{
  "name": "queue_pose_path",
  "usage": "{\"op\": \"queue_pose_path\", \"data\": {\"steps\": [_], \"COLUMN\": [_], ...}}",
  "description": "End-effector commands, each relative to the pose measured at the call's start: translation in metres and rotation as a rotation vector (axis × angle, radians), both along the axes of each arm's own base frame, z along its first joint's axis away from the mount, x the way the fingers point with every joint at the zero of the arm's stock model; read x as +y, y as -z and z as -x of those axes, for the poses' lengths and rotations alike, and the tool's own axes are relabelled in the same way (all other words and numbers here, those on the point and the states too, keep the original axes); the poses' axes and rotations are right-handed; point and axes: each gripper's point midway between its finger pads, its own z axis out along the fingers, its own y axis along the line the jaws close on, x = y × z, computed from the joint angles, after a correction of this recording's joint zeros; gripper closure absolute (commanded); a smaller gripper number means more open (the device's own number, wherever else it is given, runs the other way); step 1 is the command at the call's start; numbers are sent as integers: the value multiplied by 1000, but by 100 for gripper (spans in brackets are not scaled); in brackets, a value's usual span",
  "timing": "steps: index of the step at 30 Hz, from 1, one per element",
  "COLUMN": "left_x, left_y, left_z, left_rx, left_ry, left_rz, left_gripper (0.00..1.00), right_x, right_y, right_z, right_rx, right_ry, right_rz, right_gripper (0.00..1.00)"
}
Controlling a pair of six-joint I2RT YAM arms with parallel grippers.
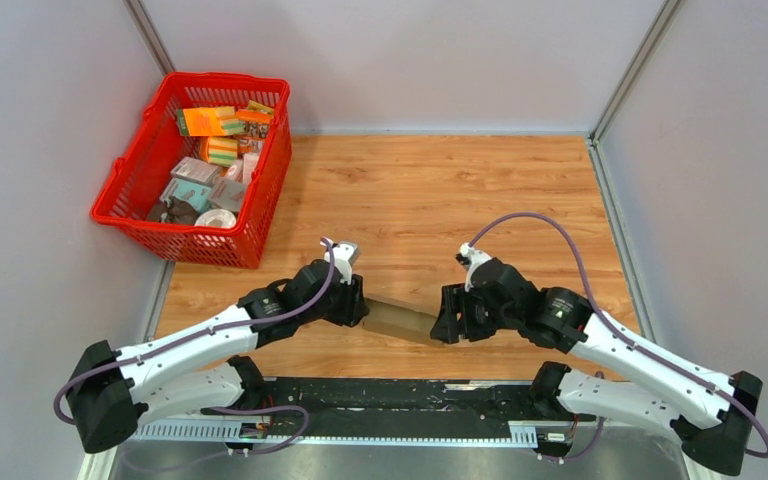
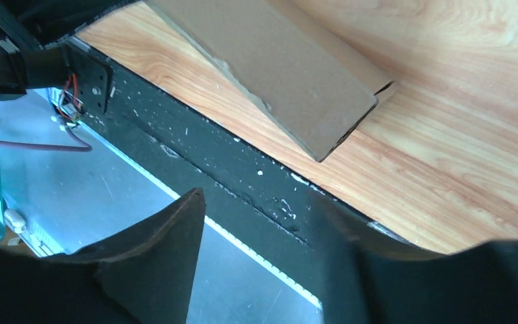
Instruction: Fold the paper box
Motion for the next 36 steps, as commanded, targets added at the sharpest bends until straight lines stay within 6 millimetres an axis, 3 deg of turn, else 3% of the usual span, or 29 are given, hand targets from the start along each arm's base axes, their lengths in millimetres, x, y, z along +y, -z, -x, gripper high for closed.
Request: {"op": "queue_pose_path", "data": {"steps": [1, 3, 6, 10, 12, 17, 21, 23, 27, 36], "left_x": [5, 9, 15, 16, 14, 12, 4, -2, -11, -13], "left_y": [-15, -27, -40, -59, -71, -76, -65, -62, -57, -43], "left_z": [9, 12, 19, 22, 12, -9, -21, -21, -22, -18], "left_rx": [7, 1, 13, 74, 97, 147, 180, 200, 210, 236], "left_ry": [-28, -32, -39, -70, -119, -189, -191, -168, -149, -124], "left_rz": [66, 87, 105, 200, 294, 370, 350, 356, 391, 382], "left_gripper": [43, 41, 36, 33, 33, 35, 39, 43, 50, 65], "right_x": [-8, -11, -17, -22, -17, -11, -8, -8, -5, -2], "right_y": [-18, -18, -15, -13, -17, -9, -6, -3, 0, 10], "right_z": [-18, -19, -25, -38, -42, -54, -59, -59, -59, -51], "right_rx": [-7, 25, 53, 93, 105, 170, 171, 172, 186, 231], "right_ry": [143, 193, 259, 341, 341, 380, 381, 383, 381, 348], "right_rz": [-81, -125, -173, -237, -285, -345, -356, -355, -372, -366], "right_gripper": [34, 23, 15, 13, 14, 21, 30, 32, 46, 60]}}
